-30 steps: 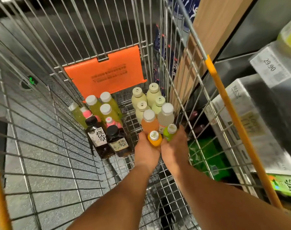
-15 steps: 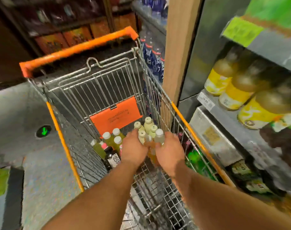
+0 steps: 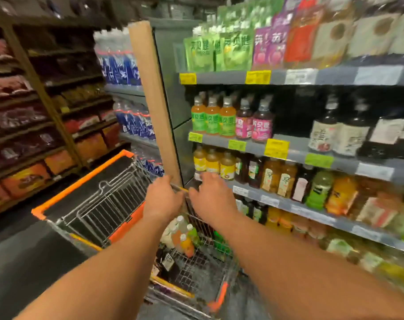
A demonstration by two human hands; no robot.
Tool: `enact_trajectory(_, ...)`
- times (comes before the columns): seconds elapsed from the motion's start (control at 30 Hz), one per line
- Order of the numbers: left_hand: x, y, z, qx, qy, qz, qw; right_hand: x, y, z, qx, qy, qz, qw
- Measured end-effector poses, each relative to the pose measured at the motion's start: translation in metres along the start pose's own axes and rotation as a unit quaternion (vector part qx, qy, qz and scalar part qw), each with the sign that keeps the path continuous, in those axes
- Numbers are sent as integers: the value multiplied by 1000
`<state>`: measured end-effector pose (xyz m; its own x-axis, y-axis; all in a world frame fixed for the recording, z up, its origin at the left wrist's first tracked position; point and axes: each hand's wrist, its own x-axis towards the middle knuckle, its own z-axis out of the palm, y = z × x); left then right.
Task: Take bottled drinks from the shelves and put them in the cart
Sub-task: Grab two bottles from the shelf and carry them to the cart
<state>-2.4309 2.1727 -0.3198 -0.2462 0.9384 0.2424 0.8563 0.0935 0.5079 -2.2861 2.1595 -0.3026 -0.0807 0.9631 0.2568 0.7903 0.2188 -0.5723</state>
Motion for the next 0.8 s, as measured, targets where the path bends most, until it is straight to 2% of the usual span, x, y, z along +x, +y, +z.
enact_trajectory(0.17, -47, 95, -24, -10, -22, 102, 994, -62, 25, -105, -71, 48, 55, 995)
enact_trajectory(0.37, -132, 177, -4, -51, -88, 143, 984, -157, 87, -199, -92, 104, 127, 982)
enact_trajectory(0.6, -228, 250, 28, -44, -155, 203, 966, -260, 158, -264, -131, 128, 188, 965)
enact_trajectory(0.67, -248, 265, 32, -32, -157, 227, 961, -283, 173, -275, -123, 131, 207, 962)
enact_trajectory(0.8, -269, 287, 30, -40, -162, 225, 960, -311, 194, -289, -102, 135, 220, 961)
